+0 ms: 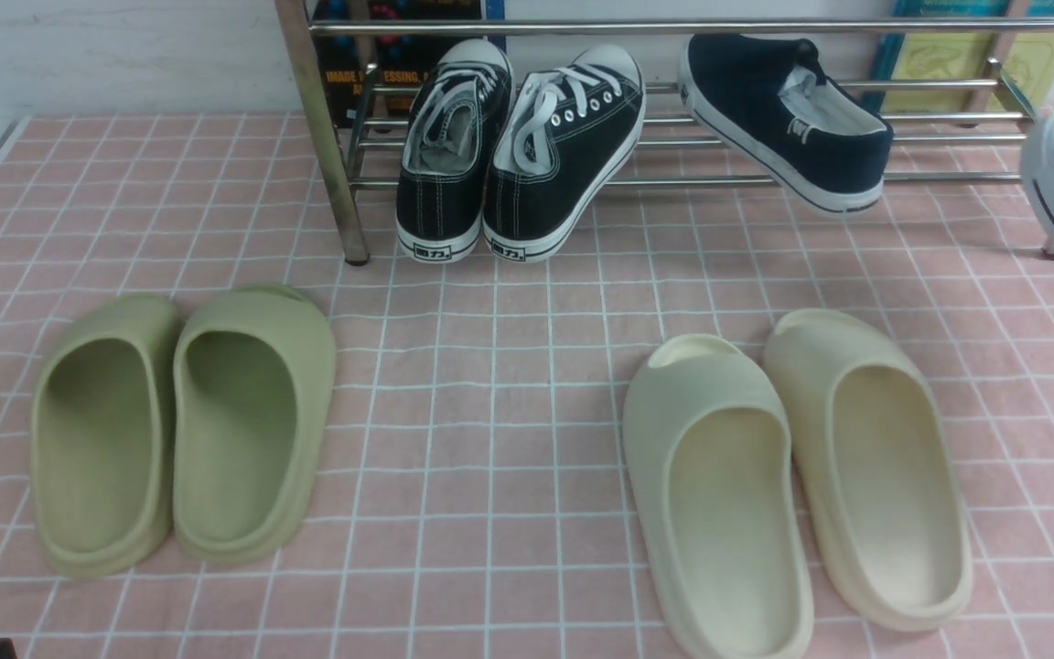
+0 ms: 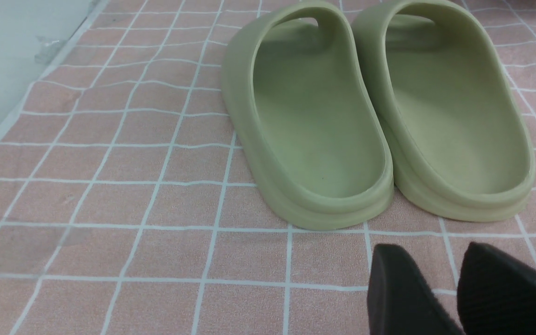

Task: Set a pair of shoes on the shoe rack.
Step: Use the right arm to put a shoe into the shoe rack

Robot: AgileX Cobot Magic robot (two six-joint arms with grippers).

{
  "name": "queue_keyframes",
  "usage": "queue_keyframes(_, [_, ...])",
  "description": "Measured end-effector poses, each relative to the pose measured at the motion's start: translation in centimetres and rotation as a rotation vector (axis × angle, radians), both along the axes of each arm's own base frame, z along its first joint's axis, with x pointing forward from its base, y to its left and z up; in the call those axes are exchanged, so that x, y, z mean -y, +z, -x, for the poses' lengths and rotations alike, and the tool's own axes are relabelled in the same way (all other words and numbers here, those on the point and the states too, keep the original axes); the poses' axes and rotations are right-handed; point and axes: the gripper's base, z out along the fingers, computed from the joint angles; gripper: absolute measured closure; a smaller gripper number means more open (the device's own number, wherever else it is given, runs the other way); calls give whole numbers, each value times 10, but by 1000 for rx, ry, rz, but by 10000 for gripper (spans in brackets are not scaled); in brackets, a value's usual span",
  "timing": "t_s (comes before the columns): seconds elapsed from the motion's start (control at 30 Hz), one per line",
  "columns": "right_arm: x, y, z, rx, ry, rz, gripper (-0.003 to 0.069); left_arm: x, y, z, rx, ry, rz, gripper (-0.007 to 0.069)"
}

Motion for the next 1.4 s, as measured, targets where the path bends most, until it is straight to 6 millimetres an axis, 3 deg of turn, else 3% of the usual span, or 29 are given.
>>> queue_keyframes(0.33, [-2,-12,-44,-41,84,-45,645,0,0,0,0,0,-2,388])
queue_keyframes(0.63, [0,-10,-117,64,159,-36,645,0,0,0,-1,0,-3,388])
queue_keyframes(0.83, [-29,-29,-153,71,273,28,644,0,0,0,-1,0,-3,388])
queue_keyframes(0.87, [-44,-37,-162,61,317,85,644,0,0,0,-1,0,-3,388])
queue_keyframes(1.07, [-69,-44,-178,75,339,251,644,0,0,0,-1,0,-3,388])
queue_keyframes(1.4, [-75,-40,-183,141,425,284,643,0,0,0,-1,0,-3,388])
